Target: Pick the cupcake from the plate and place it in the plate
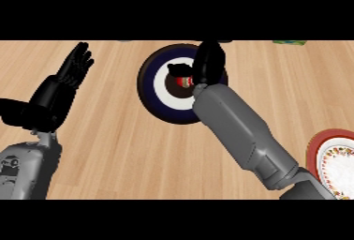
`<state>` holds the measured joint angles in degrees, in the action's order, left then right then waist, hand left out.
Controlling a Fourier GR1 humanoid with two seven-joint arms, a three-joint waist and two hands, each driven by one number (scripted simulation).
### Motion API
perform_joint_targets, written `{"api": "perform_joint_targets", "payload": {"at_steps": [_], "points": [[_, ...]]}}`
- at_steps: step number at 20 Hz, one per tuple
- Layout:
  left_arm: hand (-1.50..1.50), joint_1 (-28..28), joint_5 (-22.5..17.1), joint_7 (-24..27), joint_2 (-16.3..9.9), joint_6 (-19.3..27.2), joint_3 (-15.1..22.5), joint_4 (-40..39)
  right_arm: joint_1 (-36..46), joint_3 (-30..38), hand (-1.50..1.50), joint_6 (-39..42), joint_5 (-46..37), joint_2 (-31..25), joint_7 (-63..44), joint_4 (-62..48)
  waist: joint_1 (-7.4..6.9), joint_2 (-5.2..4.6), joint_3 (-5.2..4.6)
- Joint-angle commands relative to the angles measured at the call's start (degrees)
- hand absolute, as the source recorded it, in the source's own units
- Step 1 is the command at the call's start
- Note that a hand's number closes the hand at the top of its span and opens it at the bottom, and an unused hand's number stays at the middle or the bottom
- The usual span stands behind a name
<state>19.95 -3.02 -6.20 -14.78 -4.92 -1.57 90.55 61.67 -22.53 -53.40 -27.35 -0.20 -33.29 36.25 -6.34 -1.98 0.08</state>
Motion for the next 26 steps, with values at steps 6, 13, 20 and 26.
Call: {"api": "perform_joint_targets", "payload": {"at_steps": [6, 13, 20, 26], "points": [[0.00, 0.27, 1.54, -0.44, 0.98, 1.52, 0.47, -0.20, -4.34, 3.38, -1.50, -12.27, 13.81, 0.19, 15.94, 8.28, 1.56, 0.41, 0.10], [0.00, 0.29, -0.36, -0.09, -2.08, -0.29, -3.86, -2.53, -14.87, 5.05, -1.50, -14.57, 23.60, 0.19, 29.36, 15.87, 4.57, 1.25, 0.03], [0.00, -3.36, -0.98, -0.55, -3.18, -0.76, -5.87, 0.77, -35.38, 7.12, -1.50, -6.37, 27.99, -0.27, 44.13, 32.02, 6.87, 2.13, -0.03], [0.00, -4.44, 0.19, -3.28, -1.13, 0.03, -4.89, 3.86, -40.24, 12.69, -1.50, 2.13, 31.47, -0.28, 53.84, 29.40, 6.15, 1.96, -0.05]]}}
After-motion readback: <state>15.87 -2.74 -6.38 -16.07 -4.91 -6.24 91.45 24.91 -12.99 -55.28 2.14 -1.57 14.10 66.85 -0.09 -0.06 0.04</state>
